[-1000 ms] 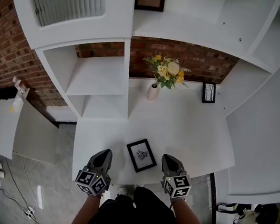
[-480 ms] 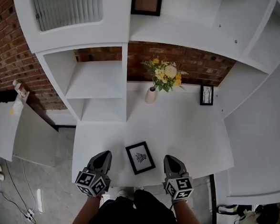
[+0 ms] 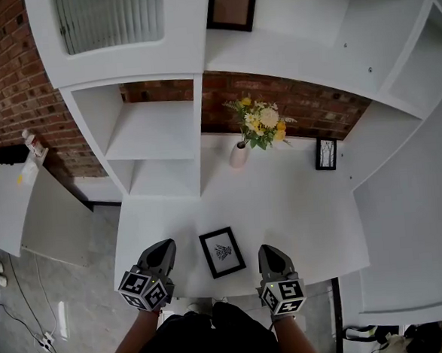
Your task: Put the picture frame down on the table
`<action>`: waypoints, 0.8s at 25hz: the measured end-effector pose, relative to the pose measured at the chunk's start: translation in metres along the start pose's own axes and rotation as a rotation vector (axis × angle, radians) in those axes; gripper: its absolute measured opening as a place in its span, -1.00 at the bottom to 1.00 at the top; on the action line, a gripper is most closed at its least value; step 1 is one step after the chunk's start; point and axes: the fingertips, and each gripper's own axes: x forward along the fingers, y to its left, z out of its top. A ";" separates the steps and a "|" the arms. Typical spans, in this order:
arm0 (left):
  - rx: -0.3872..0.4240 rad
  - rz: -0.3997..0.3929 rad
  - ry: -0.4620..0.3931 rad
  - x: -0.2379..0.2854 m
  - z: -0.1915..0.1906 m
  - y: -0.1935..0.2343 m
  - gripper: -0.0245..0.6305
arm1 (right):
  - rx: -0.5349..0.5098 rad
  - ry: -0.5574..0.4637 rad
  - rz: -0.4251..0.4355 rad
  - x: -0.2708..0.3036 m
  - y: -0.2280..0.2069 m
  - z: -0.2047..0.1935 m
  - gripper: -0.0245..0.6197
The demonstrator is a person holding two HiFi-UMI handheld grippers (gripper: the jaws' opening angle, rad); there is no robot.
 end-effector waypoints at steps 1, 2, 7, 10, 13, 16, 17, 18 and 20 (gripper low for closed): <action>0.000 0.001 -0.002 0.000 0.001 0.000 -0.95 | -0.002 -0.001 0.000 0.000 0.000 0.001 -0.91; 0.001 0.002 -0.004 0.000 0.002 0.001 -0.95 | -0.004 -0.001 0.000 0.001 0.000 0.002 -0.91; 0.002 0.002 -0.012 0.001 0.004 0.001 -0.95 | -0.008 -0.007 -0.003 0.002 -0.003 0.007 -0.91; 0.003 0.003 -0.017 0.002 0.006 0.001 -0.95 | -0.011 -0.003 -0.003 0.003 -0.005 0.006 -0.91; 0.002 0.006 -0.021 0.002 0.007 0.002 -0.95 | -0.014 -0.011 -0.002 0.003 -0.005 0.009 -0.91; 0.002 0.014 -0.025 0.000 0.008 0.004 -0.95 | -0.015 -0.021 0.004 0.005 -0.004 0.013 -0.91; 0.001 0.018 -0.027 0.000 0.008 0.004 -0.95 | -0.015 -0.022 0.007 0.005 -0.004 0.013 -0.91; -0.003 0.022 -0.029 -0.001 0.008 0.005 -0.95 | -0.016 -0.023 0.009 0.005 -0.003 0.014 -0.91; -0.011 0.027 -0.033 -0.001 0.008 0.007 -0.95 | -0.018 -0.023 0.011 0.006 -0.003 0.014 -0.91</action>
